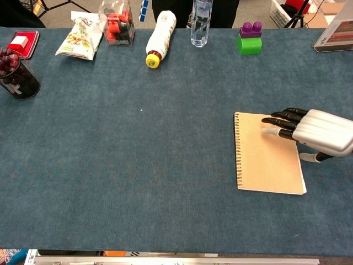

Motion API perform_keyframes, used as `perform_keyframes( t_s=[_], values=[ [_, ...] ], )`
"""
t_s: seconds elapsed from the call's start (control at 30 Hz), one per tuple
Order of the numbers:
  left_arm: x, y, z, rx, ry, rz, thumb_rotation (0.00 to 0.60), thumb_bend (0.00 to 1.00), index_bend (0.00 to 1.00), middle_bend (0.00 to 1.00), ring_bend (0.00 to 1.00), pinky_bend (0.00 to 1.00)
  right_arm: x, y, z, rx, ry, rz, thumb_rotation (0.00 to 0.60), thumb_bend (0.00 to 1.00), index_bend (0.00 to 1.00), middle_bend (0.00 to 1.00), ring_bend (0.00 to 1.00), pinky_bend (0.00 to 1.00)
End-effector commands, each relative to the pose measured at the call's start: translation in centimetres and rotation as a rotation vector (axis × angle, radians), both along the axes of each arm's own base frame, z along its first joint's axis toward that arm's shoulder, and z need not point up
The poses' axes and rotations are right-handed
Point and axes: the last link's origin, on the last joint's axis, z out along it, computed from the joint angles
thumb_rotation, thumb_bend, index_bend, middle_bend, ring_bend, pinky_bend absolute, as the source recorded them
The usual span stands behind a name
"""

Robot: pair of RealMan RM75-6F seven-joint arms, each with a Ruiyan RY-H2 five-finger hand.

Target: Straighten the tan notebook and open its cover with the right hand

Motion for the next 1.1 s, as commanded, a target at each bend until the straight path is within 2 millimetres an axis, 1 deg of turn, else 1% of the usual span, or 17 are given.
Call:
perform_keyframes(
  t_s=[0.03,0.6,0.77,1.0,1.1],
  values=[
    [0.0,0.0,0.0,0.000,0.000,0.000,0.600,0.17,0.40,0.39,0.46,0.41,0.0,0.0,-0.1,0.003,-0.001,-0.001,0.600,0.22,0.11,0.04,0.00,0.13],
    [0.1,0.0,0.1,0.002,-0.005,-0.001,0.600,0.17,0.40,0.39,0.46,0.41,0.5,-0.1,-0.8,-0.007,-0.049,0.010,0.600,0.23,0.11,0.04,0.00,0.13],
    [0.0,0.0,0.1,0.000,-0.004,-0.001,0.600,0.17,0.40,0.39,0.46,0.41,0.7,-0.1,-0.8,-0.005,-0.073,0.010,0.600,0.29,0.11,0.04,0.00,0.13],
    [0.1,0.0,0.0,-0.001,-0.004,-0.001,0.600,0.17,0.40,0.39,0.46,0.41,0.9,-0.1,-0.9,-0.005,-0.103,0.013,0.600,0.42,0.11,0.04,0.00,0.13],
    [0.1,-0.1,0.0,-0.003,-0.004,-0.004,0.600,0.17,0.40,0.39,0.46,0.41,1.1,-0.2,-1.0,-0.006,-0.118,0.017,0.600,0.46,0.15,0.05,0.00,0.13]
  ],
)
